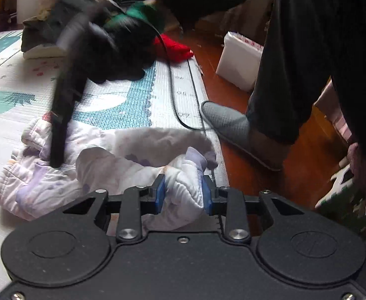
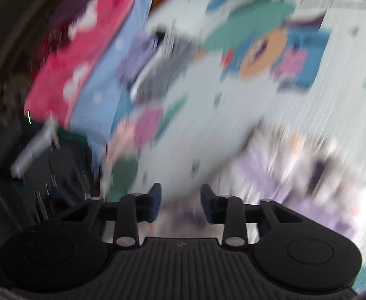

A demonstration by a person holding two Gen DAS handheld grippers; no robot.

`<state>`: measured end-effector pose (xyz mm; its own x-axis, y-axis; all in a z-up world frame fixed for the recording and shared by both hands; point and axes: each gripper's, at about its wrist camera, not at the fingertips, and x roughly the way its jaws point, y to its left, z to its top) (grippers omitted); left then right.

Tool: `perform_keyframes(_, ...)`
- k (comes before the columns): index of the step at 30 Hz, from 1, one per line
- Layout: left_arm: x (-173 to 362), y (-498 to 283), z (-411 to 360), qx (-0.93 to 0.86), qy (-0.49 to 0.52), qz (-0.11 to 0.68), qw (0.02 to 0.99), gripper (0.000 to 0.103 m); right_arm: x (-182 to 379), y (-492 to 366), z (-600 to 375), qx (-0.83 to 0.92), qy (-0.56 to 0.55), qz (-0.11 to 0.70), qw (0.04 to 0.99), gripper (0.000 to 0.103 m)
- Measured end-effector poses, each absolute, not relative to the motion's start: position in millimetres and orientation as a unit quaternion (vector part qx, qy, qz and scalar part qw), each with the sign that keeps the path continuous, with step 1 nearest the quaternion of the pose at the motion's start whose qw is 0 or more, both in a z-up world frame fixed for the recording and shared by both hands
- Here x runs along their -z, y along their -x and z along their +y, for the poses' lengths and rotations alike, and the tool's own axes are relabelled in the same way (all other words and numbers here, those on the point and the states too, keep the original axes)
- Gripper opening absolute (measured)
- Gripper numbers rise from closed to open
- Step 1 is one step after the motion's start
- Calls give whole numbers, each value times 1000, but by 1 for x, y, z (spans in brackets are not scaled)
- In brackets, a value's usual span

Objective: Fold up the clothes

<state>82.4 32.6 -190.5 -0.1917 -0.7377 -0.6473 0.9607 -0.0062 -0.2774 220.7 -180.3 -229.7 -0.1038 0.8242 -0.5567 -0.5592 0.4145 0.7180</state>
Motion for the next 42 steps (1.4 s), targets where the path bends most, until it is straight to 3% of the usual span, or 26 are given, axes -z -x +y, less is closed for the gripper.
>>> perform_keyframes(4, 194, -90, 44, 682, -141, 348, 628, 28, 266, -198, -191, -493, -142, 561, 650, 27)
perform_keyframes(6, 198, -93, 45, 677, -143, 353, 629, 27, 277, -185, -191, -483, -124, 572, 651, 16)
perform_keyframes(13, 198, -99, 49, 666, -102, 355, 648, 27, 233, -179, -212, -506, -171, 488, 690, 20)
perform_keyframes(15, 199, -102, 49, 657, -83, 359, 658, 26, 248, -180, -200, -489, -135, 525, 684, 20)
perform_keyframes(17, 201, -105, 47, 650, -72, 363, 664, 26, 277, -177, -188, -470, -135, 574, 657, 10)
perform_keyframes(18, 201, -107, 47, 648, -64, 364, 666, 26, 284, -177, -186, -465, -143, 584, 650, 10)
perform_keyframes(22, 200, -113, 55, 637, -25, 365, 679, 26, 242, -172, -220, -473, -166, 516, 694, 21)
perform_keyframes(24, 202, -119, 62, 625, 0, 367, 689, 26, 217, -160, -255, -468, -171, 473, 726, 47)
perform_keyframes(25, 204, -122, 66, 619, 13, 369, 694, 26, 207, -151, -270, -469, -162, 457, 738, 66)
perform_keyframes(26, 206, -124, 69, 612, 27, 371, 698, 26, 199, -139, -282, -472, -147, 445, 747, 74)
perform_keyframes(35, 212, -157, 94, 549, 127, 373, 737, 26, 191, -39, -299, -489, 66, 452, 743, 75)
perform_keyframes(39, 214, -174, 98, 531, 142, 375, 747, 26, 195, -21, -276, -455, 174, 386, 783, 79)
perform_keyframes(42, 217, -190, 97, 519, 153, 378, 752, 26, 191, -35, -268, -438, 189, 336, 812, 83)
